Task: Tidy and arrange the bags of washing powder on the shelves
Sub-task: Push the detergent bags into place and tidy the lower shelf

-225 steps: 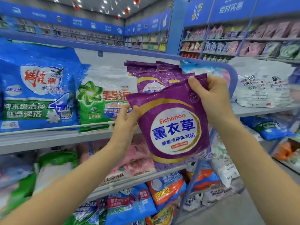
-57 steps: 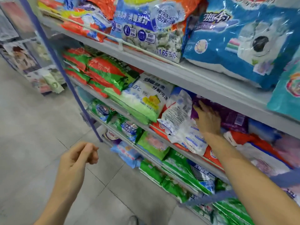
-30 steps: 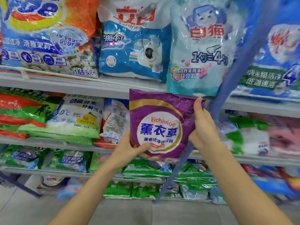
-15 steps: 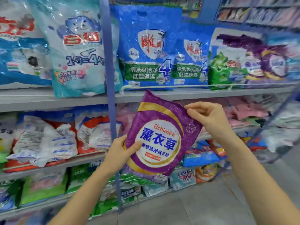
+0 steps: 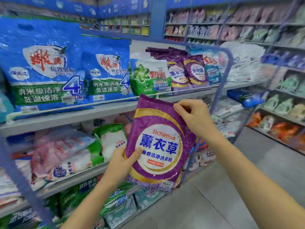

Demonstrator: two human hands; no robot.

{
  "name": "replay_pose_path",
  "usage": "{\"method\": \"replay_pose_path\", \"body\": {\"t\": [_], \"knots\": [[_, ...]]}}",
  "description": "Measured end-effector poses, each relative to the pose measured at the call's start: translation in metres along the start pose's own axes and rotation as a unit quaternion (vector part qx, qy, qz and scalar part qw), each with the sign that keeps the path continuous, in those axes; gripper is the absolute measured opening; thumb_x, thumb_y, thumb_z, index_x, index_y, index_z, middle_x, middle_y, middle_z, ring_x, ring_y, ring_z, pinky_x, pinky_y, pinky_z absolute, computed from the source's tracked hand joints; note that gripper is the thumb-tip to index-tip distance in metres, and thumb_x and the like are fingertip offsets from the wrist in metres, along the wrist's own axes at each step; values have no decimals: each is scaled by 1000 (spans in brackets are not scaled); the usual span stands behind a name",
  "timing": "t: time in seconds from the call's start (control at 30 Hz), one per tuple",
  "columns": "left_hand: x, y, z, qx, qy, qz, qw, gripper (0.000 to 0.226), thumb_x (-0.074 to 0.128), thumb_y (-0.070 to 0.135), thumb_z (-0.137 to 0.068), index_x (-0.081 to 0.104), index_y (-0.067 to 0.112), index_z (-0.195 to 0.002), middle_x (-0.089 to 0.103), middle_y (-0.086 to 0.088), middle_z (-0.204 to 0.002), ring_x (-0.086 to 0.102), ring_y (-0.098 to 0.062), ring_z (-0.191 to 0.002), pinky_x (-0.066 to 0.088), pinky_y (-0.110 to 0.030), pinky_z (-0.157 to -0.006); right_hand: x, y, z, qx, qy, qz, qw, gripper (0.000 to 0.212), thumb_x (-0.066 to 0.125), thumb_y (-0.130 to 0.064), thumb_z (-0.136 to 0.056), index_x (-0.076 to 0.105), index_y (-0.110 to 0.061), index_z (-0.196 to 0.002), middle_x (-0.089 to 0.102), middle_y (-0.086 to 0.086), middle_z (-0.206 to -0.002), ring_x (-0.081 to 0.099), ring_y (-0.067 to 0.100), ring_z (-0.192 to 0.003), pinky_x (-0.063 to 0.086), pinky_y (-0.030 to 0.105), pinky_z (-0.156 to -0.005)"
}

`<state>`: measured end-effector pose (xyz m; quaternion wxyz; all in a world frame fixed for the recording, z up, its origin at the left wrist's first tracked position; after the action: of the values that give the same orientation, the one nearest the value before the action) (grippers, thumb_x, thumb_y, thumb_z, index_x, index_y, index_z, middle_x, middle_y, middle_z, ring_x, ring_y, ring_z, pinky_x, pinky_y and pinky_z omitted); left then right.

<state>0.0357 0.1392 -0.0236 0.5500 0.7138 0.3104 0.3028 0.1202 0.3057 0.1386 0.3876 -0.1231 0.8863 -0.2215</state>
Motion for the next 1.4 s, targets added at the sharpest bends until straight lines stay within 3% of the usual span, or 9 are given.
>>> {"method": "replay_pose_path", "body": {"t": [0.1, 0.33, 0.47, 0.6, 0.83, 1.03, 1.13, 1.3, 1.4], "knots": [[25, 6, -33, 36, -15, -28, 999, 8, 65, 27, -82, 64, 26, -90, 71, 23, -76, 68, 3, -71, 48, -7, -58, -23, 33, -21, 38, 5, -6, 999, 33, 55, -20, -93, 58, -15, -61, 55, -2, -55, 46, 7, -54, 34, 32, -57], [80, 8, -124, 84, -43, -2, 996, 48, 83, 22, -61, 60, 29, -102, 74, 16, -91, 71, -7, -82, 54, -16, -64, -53, 84, -88, 40, 80, 96, 991, 41, 53, -24, -94, 45, -32, -54, 44, -15, -50, 41, 3, -52, 28, 29, -53], [100, 14, -176, 89, -16, 43, 995, 41, 77, 29, -60, 63, 28, -99, 74, 15, -88, 71, -8, -80, 54, -16, -62, -69, 103, -123, -7, 163, 113, 980, 14, 57, -25, -92, 67, -16, -94, 61, -9, -86, 53, 11, -86, 42, 34, -80], [111, 22, -227, 98, 11, 59, 993, 34, 75, 29, -65, 63, 30, -97, 74, 14, -89, 71, -7, -83, 55, -17, -65, -82, 155, -129, 23, 257, 20, 966, 44, 54, -34, -91, 41, -22, -131, 45, -12, -120, 42, 5, -112, 33, 22, -94], [140, 38, -303, 133, 52, 43, 989, 19, 72, 19, -81, 63, 31, -93, 71, 25, -84, 68, 1, -82, 52, -11, -67, -4, 277, -148, 253, 53, -244, 935, 52, 39, -48, -94, 31, -28, -140, 39, -8, -139, 37, 15, -132, 31, 25, -95], [165, 42, -357, 106, 51, 12, 993, 23, 67, 30, -86, 59, 26, -107, 69, 13, -98, 67, 6, -78, 49, -11, -53, -9, 301, -207, 172, 117, -273, 939, 33, 49, -41, -94, 49, -30, -125, 58, -22, -112, 55, 4, -110, 44, 21, -90], [168, 34, -384, 62, 80, 6, 995, 26, 61, 28, -91, 55, 22, -115, 70, -7, -108, 65, -7, -88, 55, -33, -62, -8, 317, -234, 166, 104, -212, 958, 51, 48, -48, -92, 44, -20, -134, 53, -20, -114, 49, 10, -117, 38, 28, -97], [172, 12, -400, 40, 175, 26, 983, 30, 60, 23, -91, 57, 19, -121, 68, 1, -108, 67, -13, -92, 52, -24, -74, 24, 347, -261, 135, 9, -229, 964, 53, 47, -49, -92, 49, -10, -128, 59, -1, -122, 52, 19, -118, 42, 35, -98], [168, 11, -397, 47, 258, 29, 965, 15, 57, 31, -92, 60, 26, -105, 69, 8, -97, 69, -7, -82, 53, -18, -64, 33, 353, -270, 108, -11, -236, 966, 56, 45, -51, -92, 45, -10, -131, 51, -22, -102, 48, 7, -106, 35, 18, -90]]}}
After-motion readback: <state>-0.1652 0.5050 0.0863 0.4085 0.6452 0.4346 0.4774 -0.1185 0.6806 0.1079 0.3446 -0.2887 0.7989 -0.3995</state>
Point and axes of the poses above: each hand's wrist, its own z-axis away from the middle knuckle, its own x-axis out of the palm, y = z × x, the point moved 9 cm from there along -z, towards the middle knuckle
